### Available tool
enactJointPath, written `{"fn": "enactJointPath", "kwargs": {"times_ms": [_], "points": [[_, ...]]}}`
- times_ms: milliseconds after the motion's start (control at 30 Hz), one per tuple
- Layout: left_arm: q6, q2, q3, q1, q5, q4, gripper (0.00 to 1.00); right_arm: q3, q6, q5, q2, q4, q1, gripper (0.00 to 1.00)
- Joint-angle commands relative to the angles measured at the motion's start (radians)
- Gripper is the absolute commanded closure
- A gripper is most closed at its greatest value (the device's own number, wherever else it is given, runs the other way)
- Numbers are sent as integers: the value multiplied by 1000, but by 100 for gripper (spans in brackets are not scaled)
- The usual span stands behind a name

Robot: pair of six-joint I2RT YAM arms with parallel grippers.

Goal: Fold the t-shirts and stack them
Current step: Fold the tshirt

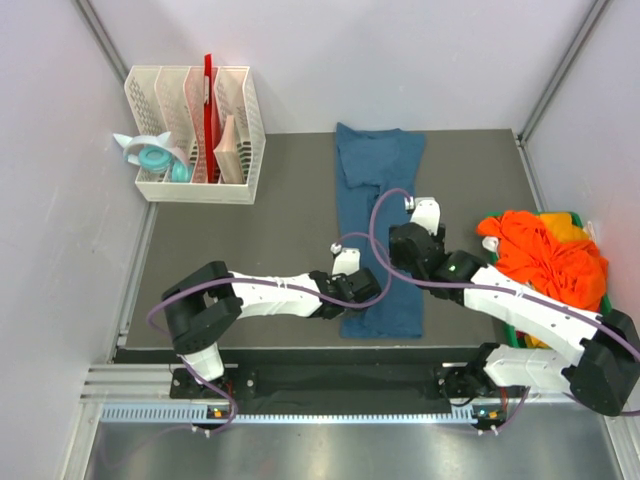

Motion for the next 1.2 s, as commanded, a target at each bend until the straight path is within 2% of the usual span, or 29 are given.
{"fn": "enactJointPath", "kwargs": {"times_ms": [0, 233, 433, 533, 633, 667, 767, 1167], "points": [[-56, 0, -48, 8, 4, -46, 100, 35, -20, -9, -9, 48, -14, 32], [-126, -84, -122, 48, -50, -128, 100, 3, -1, -10, -19, 53, -15, 33], [-179, -62, -104, 55, -73, -221, 100, -37, 16, -6, -33, 61, -20, 32], [-169, -37, -87, 55, -64, -216, 100, -61, 3, -36, -27, 100, -33, 33], [-139, -32, -72, 55, -56, -185, 100, -69, -47, -157, 8, 195, -73, 33], [-134, -34, -69, 55, -54, -178, 100, -61, -53, -230, 51, 212, -87, 34], [-116, -39, -58, 55, -51, -164, 100, -17, -52, -317, 159, 258, -121, 37], [-53, -88, -79, 55, -45, -135, 100, 205, -9, -544, 489, 375, -139, 39]]}}
